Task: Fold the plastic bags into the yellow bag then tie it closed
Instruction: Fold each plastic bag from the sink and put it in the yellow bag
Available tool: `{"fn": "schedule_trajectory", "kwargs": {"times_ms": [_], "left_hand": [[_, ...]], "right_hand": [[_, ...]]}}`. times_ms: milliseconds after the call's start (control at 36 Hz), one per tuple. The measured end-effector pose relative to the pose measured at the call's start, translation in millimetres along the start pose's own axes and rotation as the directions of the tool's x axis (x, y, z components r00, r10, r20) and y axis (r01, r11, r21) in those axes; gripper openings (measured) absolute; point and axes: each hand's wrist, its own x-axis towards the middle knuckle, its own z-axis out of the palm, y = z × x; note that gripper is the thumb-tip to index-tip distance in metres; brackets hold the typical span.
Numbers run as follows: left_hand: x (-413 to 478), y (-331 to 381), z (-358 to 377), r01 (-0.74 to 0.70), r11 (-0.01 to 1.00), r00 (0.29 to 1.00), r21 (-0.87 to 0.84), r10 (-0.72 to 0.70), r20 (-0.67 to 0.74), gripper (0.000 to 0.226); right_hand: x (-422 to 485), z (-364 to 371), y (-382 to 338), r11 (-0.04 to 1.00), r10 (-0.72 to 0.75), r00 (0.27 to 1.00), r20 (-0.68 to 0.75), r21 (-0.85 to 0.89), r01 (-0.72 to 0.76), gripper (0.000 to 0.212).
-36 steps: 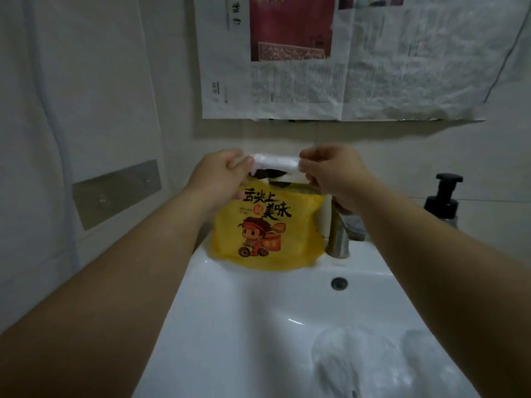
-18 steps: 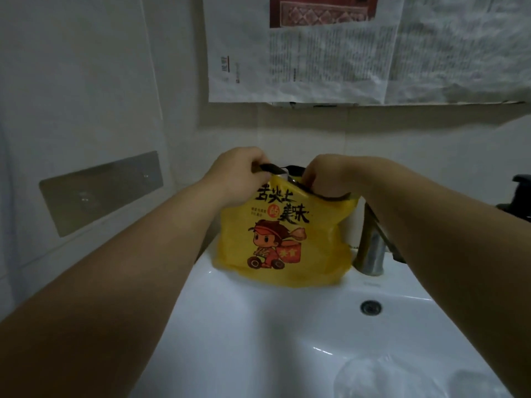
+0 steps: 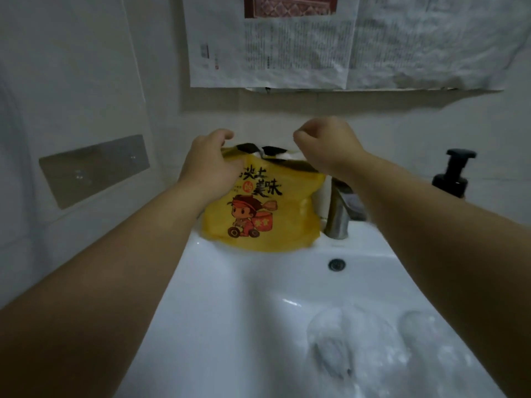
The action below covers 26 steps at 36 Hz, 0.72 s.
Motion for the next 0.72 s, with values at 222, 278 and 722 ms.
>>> {"fn": "schedule_trajectory", "kwargs": {"times_ms": [222,278,722], "left_hand": [[-97.2,26.5,22.6,0.096,0.951,0.990,-0.293,-0.062,0.123,0.015],[-124.3,28.0,39.1,0.121,0.950,0.978,-0.286,-0.064,0.201,0.013],[-204.4,2.7,79.9,0.132,0.991,0.793,-0.020,-0.094,0.601,0.018]], "right_hand": [[-102.9,-18.7,12.1,0.978,0.156,0.987,0.032,0.133,-0.159,0.021],[-134.6,-13.6,21.5,0.963,0.237,0.960,0.148,0.097,-0.252,0.019],[-245.4,35.7,54.2,0.824,0.522,0.073,0.850,-0.481,-0.298,0.044]]}}
